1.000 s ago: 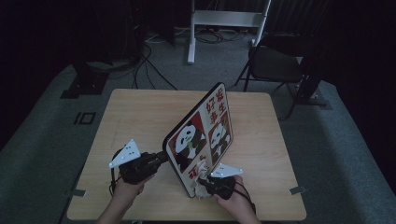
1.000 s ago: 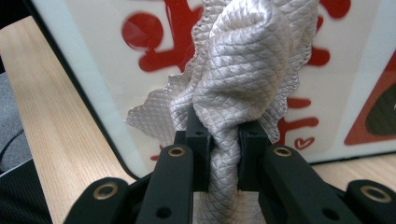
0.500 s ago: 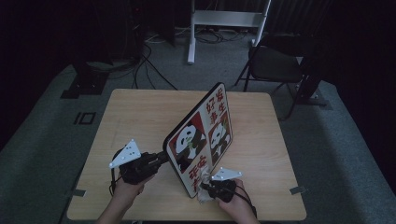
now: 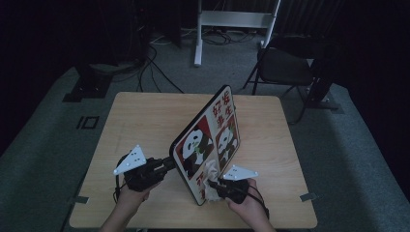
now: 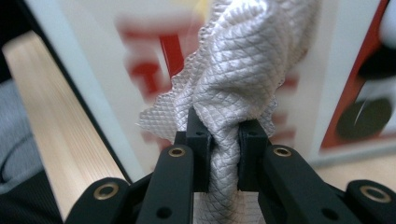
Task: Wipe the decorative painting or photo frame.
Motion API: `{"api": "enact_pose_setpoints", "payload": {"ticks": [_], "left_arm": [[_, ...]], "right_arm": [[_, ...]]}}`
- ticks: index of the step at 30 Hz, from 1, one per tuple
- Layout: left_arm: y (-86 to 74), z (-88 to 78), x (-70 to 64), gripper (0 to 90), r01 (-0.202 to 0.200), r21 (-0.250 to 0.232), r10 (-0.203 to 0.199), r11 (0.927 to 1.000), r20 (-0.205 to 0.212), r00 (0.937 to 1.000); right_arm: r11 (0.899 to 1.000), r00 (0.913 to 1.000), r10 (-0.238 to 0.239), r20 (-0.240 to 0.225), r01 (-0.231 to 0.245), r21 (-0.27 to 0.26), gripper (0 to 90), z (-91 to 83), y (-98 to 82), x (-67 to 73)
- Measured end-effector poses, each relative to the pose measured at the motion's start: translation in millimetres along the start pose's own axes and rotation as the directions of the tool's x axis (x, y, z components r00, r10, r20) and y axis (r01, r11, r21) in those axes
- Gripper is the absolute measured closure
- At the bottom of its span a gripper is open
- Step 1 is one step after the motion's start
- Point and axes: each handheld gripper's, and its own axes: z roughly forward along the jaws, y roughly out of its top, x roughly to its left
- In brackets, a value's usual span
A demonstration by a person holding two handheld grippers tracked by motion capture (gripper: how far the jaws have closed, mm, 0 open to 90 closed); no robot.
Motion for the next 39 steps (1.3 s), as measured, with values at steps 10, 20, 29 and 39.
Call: {"api": "enact_pose_setpoints", "payload": {"ticks": [10, 20, 29, 39], "left_arm": [[-3.0, 1.4, 3.5, 81.1, 0.008, 0.010, -0.008, 0.9999, 0.000, 1.0000], [-4.4, 3.7, 2.4, 81.0, 0.011, 0.015, -0.011, 0.9998, 0.011, 0.9999], [-4.5, 3.2, 2.8, 81.2, 0.013, 0.013, -0.013, 0.9998, 0.006, 0.9999], [-4.0, 5.1, 0.3, 81.4, 0.003, 0.028, -0.004, 0.9996, 0.010, 0.9999]], "right_arm": [[0.968, 0.9919, -0.095, -0.084, 0.073, -0.238, 79.0, -41.3, 77.8, 23.3], [0.915, 0.9720, -0.188, -0.140, 0.122, -0.384, 78.9, -55.5, 133.1, 51.5], [0.916, 0.9711, -0.183, -0.152, 0.113, -0.384, 78.9, -33.1, 151.6, 53.9], [0.923, 0.9728, -0.190, -0.132, 0.131, -0.363, 78.9, -31.3, 138.3, 55.7]]}}
